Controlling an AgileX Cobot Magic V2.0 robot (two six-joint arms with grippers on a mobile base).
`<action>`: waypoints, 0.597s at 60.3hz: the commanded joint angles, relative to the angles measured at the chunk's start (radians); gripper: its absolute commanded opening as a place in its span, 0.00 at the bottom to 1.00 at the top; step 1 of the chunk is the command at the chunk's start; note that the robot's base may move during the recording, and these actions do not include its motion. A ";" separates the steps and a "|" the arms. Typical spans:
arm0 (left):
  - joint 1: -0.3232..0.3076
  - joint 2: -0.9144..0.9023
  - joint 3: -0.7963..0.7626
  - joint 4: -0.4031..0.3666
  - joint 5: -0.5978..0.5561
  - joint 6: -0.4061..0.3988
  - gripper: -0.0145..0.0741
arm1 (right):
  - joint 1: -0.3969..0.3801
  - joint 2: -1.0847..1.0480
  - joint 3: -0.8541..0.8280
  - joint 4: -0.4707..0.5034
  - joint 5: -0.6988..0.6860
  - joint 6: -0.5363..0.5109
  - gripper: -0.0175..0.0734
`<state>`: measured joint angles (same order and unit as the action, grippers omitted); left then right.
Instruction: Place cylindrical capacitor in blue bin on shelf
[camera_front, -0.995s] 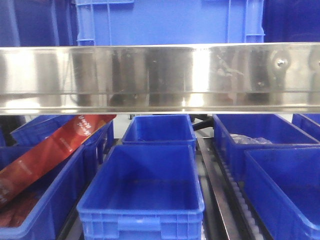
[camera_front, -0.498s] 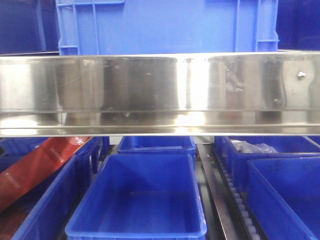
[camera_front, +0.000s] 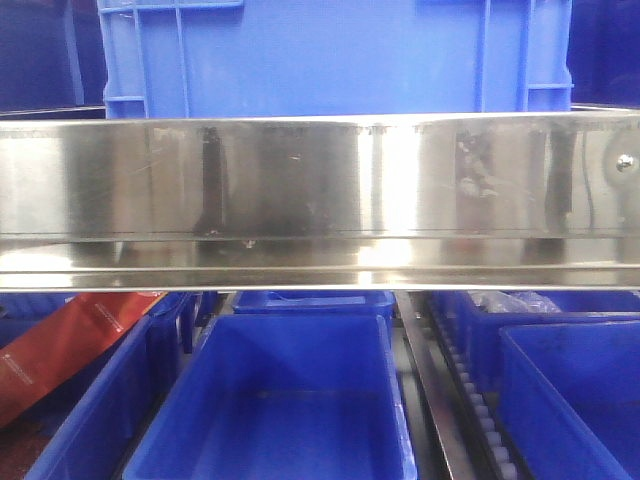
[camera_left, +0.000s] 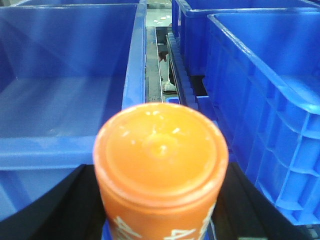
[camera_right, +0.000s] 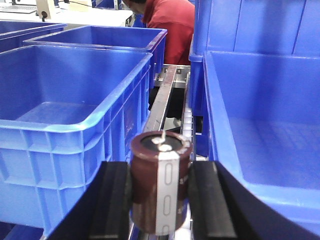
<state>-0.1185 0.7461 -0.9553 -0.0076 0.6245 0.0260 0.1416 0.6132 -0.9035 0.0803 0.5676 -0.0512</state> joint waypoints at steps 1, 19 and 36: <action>-0.006 -0.001 -0.007 -0.002 -0.021 -0.001 0.04 | -0.001 -0.006 0.000 -0.002 -0.026 0.000 0.01; -0.006 -0.001 -0.007 -0.002 -0.021 -0.001 0.04 | -0.001 -0.006 0.000 -0.002 -0.026 0.000 0.01; -0.006 -0.001 -0.007 -0.002 -0.069 -0.001 0.04 | -0.001 -0.006 0.000 -0.002 -0.036 0.000 0.01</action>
<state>-0.1185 0.7461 -0.9553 -0.0076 0.5967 0.0260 0.1416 0.6132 -0.9035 0.0803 0.5658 -0.0512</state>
